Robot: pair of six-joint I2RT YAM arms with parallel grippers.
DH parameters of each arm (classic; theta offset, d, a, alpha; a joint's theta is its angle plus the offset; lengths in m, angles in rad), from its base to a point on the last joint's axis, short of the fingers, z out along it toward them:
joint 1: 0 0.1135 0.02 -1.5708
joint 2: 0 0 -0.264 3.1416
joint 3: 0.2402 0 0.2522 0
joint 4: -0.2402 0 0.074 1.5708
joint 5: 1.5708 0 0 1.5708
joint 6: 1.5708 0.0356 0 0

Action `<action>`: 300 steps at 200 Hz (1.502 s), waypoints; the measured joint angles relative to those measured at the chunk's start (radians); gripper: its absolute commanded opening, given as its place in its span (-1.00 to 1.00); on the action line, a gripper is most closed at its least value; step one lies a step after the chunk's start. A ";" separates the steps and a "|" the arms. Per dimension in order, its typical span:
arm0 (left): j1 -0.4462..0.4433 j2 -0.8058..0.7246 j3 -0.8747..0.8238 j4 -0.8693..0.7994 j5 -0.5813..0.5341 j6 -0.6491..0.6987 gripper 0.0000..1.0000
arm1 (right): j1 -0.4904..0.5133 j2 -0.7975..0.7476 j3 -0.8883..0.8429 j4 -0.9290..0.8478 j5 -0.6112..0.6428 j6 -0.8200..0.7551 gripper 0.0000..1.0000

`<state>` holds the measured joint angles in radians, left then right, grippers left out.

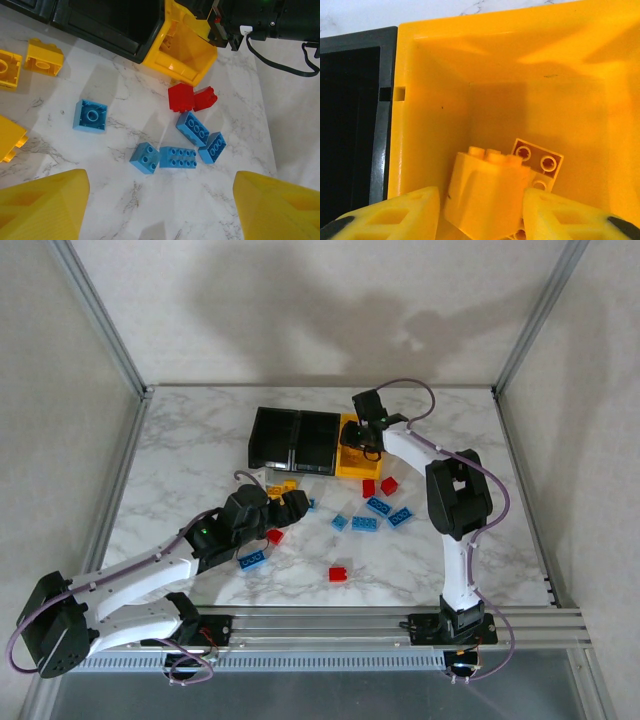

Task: Sort the legos into containers by color
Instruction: Place the lego in the container, then pick up the lego from the middle-left of the table.

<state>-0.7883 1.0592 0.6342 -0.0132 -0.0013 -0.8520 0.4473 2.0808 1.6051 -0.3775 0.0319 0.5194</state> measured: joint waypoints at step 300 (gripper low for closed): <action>0.297 0.106 0.062 -0.467 -0.146 0.009 0.48 | 0.373 -0.731 -0.777 0.213 -0.018 0.020 0.16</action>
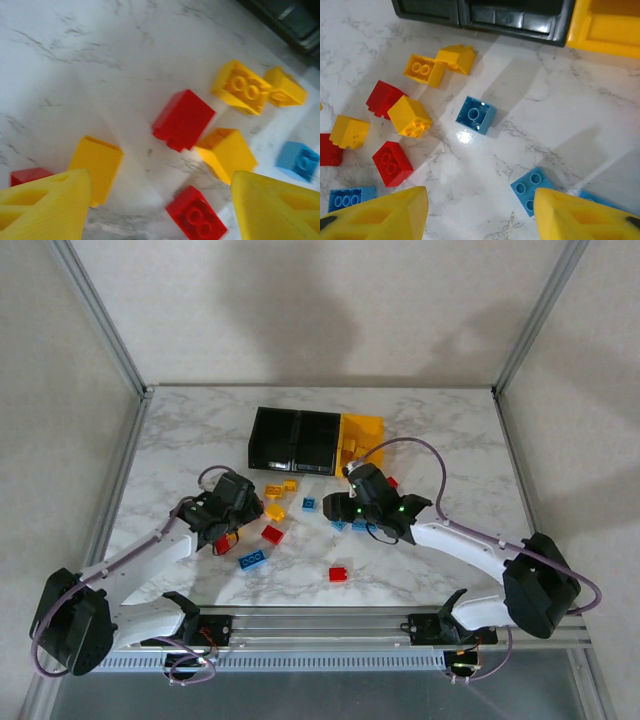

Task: Sort the legos into containers by color
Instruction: Pick up the lego from the middle-left of the table.

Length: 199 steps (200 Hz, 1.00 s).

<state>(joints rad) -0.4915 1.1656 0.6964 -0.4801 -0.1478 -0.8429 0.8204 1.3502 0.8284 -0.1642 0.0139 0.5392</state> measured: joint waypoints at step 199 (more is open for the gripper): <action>0.071 0.257 0.001 0.033 0.054 0.175 -0.42 | 0.009 -0.053 -0.087 0.003 0.064 0.071 0.16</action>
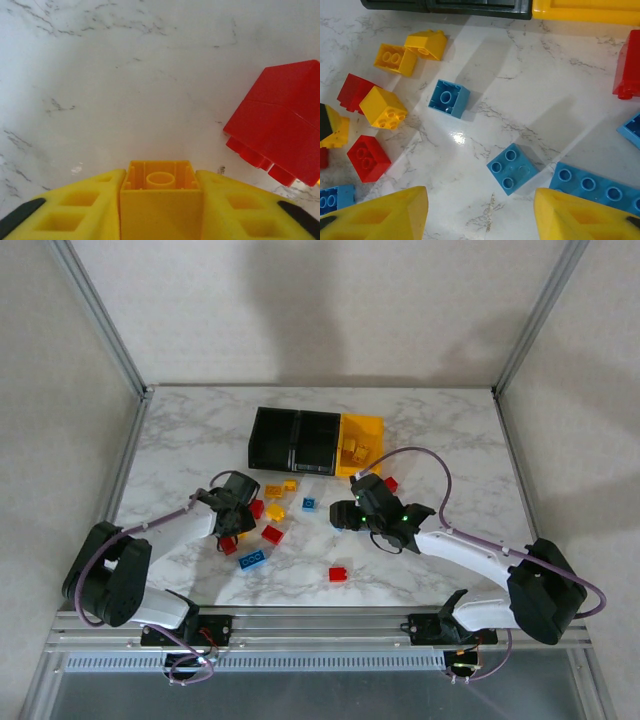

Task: Sort the legos into containers by color
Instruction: Pick up the lego from the middle-left of the table, then place the lego in the container.

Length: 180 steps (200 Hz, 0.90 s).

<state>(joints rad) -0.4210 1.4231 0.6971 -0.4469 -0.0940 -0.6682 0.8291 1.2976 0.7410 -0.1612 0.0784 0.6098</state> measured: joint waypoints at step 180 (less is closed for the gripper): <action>-0.234 0.164 0.466 -0.013 0.046 -0.054 -0.76 | -0.206 -0.311 -0.061 -0.133 -0.003 0.045 0.33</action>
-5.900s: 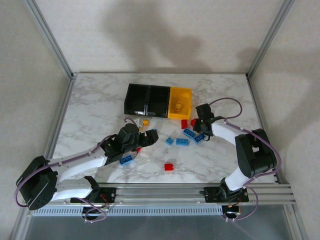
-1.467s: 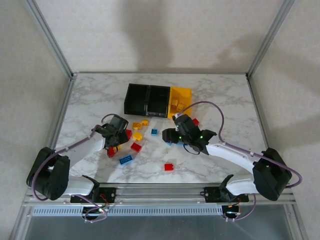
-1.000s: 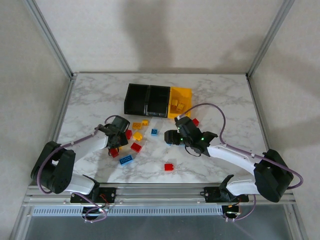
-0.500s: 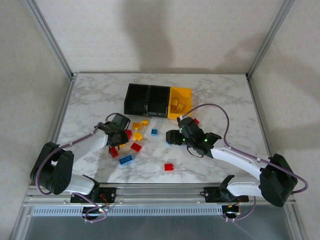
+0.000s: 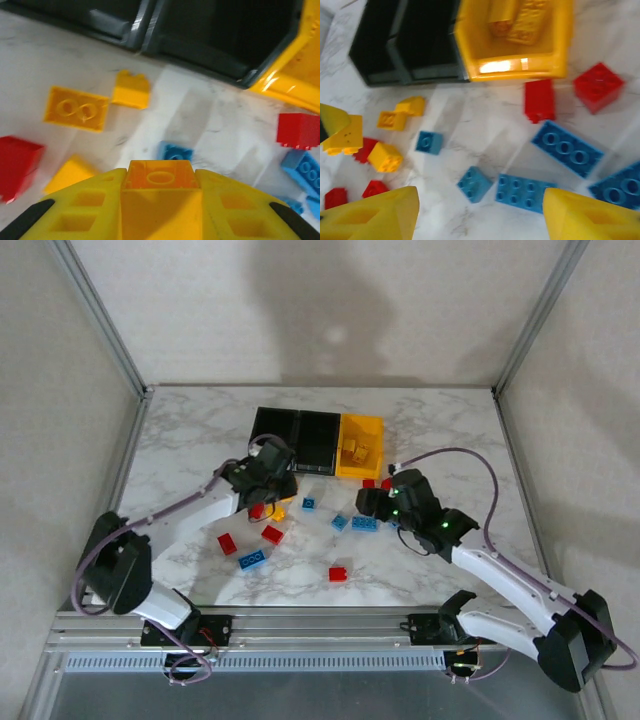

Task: Sort the legos into containers by color
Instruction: Place the lego in the container.

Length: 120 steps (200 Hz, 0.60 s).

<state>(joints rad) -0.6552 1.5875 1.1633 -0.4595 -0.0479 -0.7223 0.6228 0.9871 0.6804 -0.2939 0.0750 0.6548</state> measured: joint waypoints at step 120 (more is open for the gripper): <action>-0.097 0.598 0.732 0.010 0.109 0.028 -0.73 | -0.074 -0.260 -0.096 -0.157 0.003 0.094 0.35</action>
<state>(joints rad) -0.7525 2.1857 1.8957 -0.4496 0.0608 -0.6941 0.5491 0.7273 0.5842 -0.4507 0.0784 0.7490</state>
